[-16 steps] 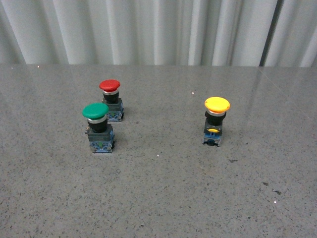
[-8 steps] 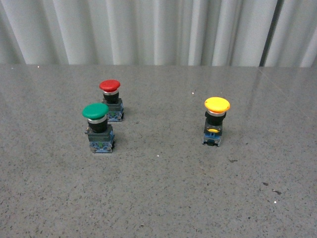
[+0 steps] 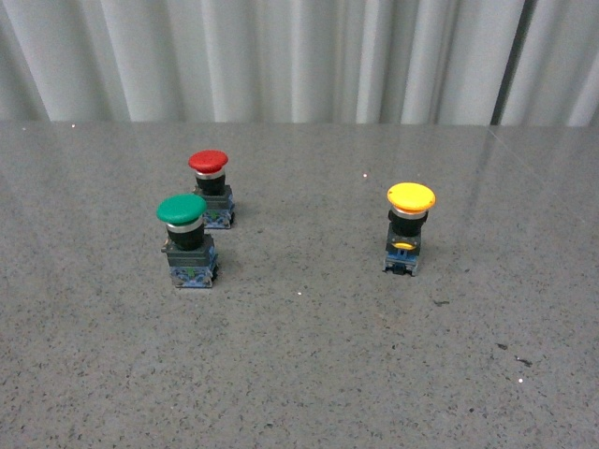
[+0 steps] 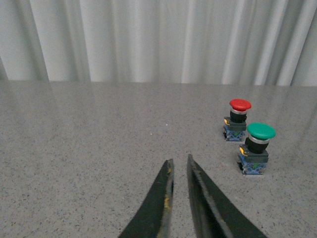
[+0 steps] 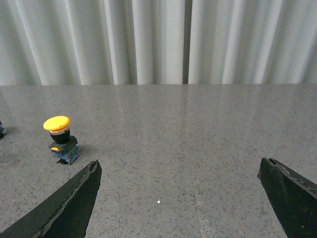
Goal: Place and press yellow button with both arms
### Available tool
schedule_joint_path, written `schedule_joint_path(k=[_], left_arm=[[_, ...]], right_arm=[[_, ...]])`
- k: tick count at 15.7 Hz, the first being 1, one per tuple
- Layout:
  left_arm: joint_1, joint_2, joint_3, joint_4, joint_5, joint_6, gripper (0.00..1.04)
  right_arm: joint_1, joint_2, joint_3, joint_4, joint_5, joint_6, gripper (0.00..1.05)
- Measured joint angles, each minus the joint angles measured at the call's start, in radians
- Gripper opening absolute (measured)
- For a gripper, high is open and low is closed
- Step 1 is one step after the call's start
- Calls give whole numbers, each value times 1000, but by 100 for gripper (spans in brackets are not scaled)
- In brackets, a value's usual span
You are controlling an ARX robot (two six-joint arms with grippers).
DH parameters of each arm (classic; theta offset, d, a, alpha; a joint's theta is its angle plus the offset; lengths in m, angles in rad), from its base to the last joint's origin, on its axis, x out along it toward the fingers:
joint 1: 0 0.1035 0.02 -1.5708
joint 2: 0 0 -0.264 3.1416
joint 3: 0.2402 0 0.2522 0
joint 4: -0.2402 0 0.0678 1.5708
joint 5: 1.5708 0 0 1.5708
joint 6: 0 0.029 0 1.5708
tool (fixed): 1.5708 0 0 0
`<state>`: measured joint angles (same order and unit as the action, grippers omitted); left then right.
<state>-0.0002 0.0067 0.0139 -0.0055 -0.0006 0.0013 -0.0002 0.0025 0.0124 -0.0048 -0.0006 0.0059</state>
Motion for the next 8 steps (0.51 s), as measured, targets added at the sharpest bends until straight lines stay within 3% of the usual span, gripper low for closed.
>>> schedule_joint_path(k=[7, 8], left_arm=[[0, 0, 0, 1, 0, 0, 85], [0, 0, 0, 2, 0, 0, 97]], right_arm=[[0, 0, 0, 0, 0, 0, 98], [-1, 32, 1, 90, -41, 43, 98]])
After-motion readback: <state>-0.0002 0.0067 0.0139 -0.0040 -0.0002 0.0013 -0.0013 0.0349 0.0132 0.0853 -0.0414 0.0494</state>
